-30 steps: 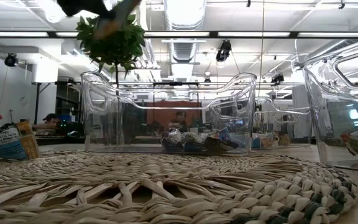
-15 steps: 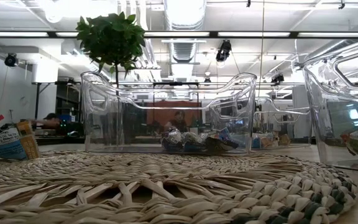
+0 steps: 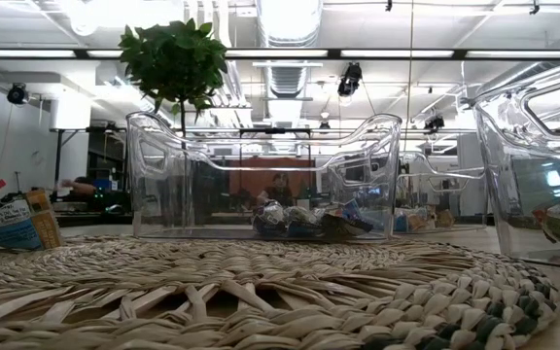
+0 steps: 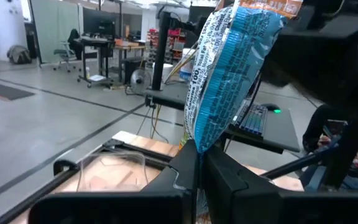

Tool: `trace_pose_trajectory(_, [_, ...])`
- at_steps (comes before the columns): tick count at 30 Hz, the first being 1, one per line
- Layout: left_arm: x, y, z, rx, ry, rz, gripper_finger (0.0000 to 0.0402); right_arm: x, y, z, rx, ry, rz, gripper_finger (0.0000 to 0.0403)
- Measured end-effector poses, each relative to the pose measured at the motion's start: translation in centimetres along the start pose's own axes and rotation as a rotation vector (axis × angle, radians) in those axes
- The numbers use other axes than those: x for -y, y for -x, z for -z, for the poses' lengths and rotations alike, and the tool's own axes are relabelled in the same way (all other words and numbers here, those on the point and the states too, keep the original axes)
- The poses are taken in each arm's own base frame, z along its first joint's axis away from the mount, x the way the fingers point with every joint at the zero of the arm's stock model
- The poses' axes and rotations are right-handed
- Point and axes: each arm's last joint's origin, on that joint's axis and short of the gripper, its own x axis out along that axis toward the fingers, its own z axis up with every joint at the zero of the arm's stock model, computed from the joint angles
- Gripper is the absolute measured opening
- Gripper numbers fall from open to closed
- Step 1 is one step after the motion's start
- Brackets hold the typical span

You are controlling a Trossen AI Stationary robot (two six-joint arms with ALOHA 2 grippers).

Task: Pick and place Granola Bars by type
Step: Put the yellow granola bar into the top transparent bin

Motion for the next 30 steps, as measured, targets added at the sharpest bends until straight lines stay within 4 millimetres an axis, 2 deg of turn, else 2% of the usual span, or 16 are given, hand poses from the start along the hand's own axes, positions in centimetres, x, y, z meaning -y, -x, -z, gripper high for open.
trace_pose_trajectory(7, [1.0, -2.3, -1.1, 0.014, -0.043, 0.003, 0.0000, 0.0, 0.0, 0.0, 0.001, -0.001, -0.006, 0.0262])
trace_pose_trajectory(13, [1.6, -3.9, -1.1, 0.011, -0.046, 0.006, 0.0000, 0.0, 0.0, 0.0, 0.000, 0.002, -0.006, 0.0261])
trace_pose_trajectory(22, [1.9, -4.4, -1.5, 0.018, -0.039, 0.030, 0.0000, 0.0, 0.0, 0.1, -0.001, 0.044, -0.005, 0.0259])
trace_pose_trajectory(26, [1.8, -4.3, -1.6, 0.021, -0.038, 0.030, 0.0000, 0.0, 0.0, 0.0, -0.001, 0.065, -0.005, 0.0238])
trace_pose_trajectory(30, [1.8, -4.3, -1.6, 0.021, -0.040, 0.031, 0.0000, 0.0, 0.0, 0.1, -0.001, 0.064, -0.004, 0.0193])
